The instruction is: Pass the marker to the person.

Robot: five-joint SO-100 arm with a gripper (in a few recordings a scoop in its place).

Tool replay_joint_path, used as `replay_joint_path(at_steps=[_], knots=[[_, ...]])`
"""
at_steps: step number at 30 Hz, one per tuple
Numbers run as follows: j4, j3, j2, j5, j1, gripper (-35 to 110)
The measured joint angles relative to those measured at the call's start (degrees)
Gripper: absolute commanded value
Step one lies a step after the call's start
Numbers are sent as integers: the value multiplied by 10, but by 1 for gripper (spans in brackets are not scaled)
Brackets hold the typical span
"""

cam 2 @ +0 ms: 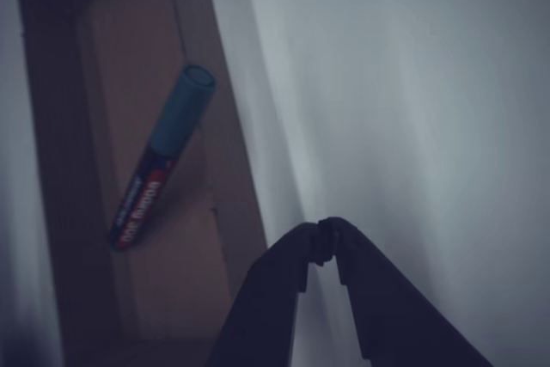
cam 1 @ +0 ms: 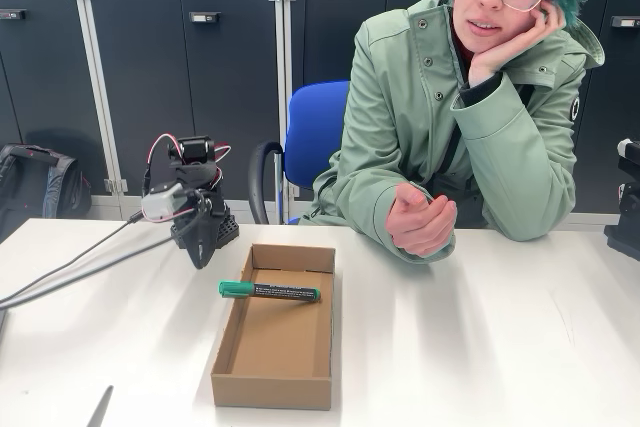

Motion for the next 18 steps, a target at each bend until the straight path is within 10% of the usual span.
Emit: replay_joint_path(at_steps=[18], knots=[[-245,-439,-320,229,-147,-5]])
